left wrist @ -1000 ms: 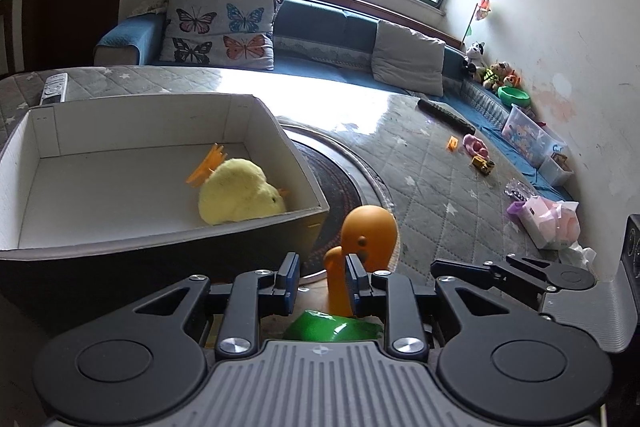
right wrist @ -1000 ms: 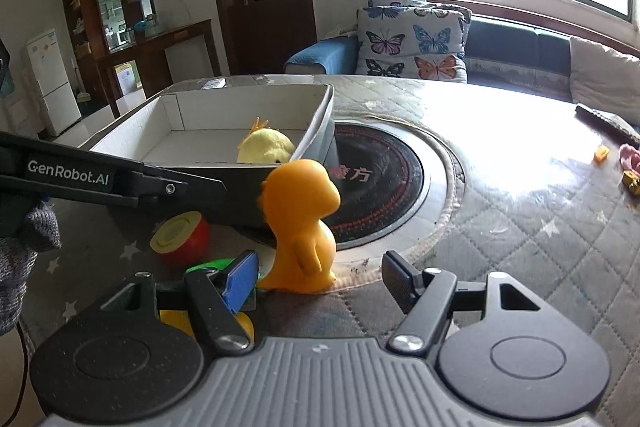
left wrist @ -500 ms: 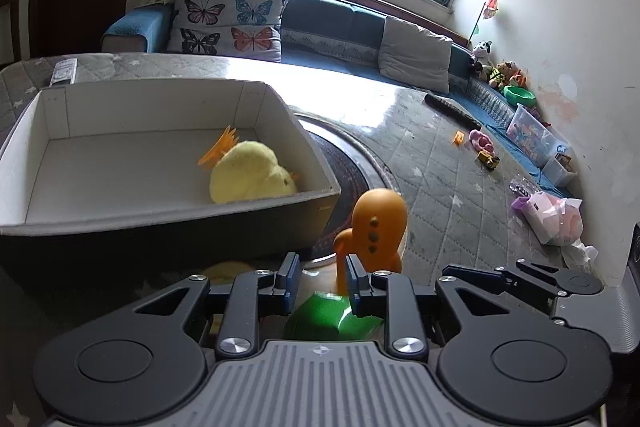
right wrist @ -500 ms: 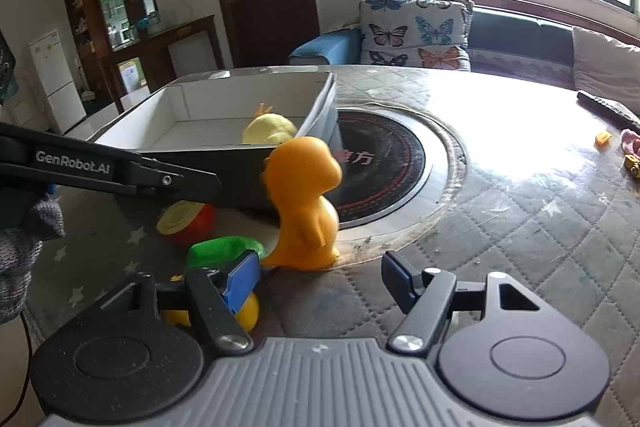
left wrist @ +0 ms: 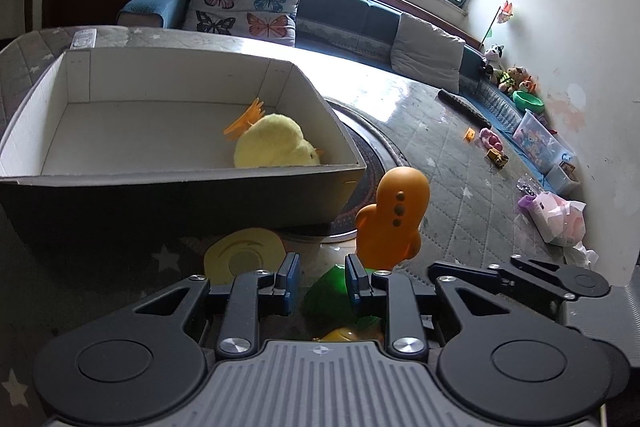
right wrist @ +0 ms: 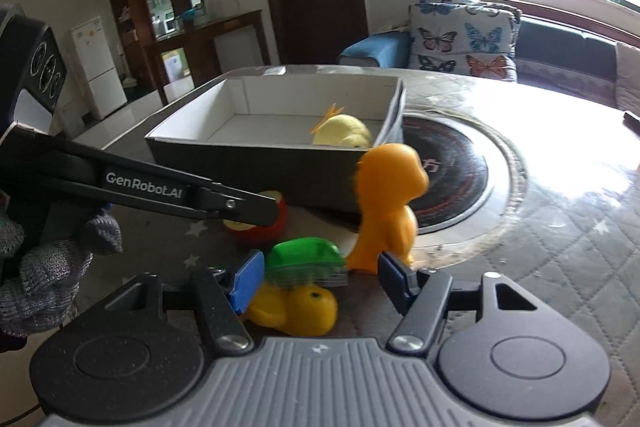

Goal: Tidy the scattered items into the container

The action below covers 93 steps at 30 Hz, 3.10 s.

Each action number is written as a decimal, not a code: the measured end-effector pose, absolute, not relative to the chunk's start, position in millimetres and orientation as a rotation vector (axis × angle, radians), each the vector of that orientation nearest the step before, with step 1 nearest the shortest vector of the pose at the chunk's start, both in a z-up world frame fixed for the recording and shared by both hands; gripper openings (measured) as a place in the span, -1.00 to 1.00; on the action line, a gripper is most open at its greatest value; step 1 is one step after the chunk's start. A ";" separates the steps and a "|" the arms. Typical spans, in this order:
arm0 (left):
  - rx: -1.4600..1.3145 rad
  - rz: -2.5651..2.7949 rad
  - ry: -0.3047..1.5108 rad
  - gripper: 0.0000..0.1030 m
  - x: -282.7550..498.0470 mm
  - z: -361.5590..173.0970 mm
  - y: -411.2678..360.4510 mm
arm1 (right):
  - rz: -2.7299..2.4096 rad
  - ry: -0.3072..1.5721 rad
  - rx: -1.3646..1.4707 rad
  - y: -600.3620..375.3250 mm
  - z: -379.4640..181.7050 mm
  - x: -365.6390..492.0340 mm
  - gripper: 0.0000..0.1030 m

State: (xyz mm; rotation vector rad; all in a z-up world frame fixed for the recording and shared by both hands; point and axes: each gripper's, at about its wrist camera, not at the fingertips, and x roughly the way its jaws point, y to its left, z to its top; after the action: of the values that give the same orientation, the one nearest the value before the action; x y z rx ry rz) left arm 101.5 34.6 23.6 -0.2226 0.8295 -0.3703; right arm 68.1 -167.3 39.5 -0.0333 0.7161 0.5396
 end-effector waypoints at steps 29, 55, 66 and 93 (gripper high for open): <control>-0.279 -0.419 0.896 -0.42 111.6 10.5 37.8 | 0.547 0.757 -0.052 -155.6 28.2 78.9 0.03; -0.246 -0.506 0.896 -0.42 55.2 4.7 57.6 | 0.734 0.792 -0.124 -152.0 11.2 52.3 0.34; -0.303 -0.506 0.915 -0.40 57.5 -5.0 58.7 | 0.745 0.793 -0.174 -143.0 8.3 40.7 0.01; -0.369 -0.463 0.782 -0.42 53.4 25.2 76.6 | 0.704 0.677 -0.228 -125.3 36.5 37.9 -0.19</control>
State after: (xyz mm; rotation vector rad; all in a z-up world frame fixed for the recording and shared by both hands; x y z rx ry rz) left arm 53.4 76.6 25.2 -0.3686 0.7825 -0.4627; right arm 37.9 -125.3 36.5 -0.2281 0.6769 0.7039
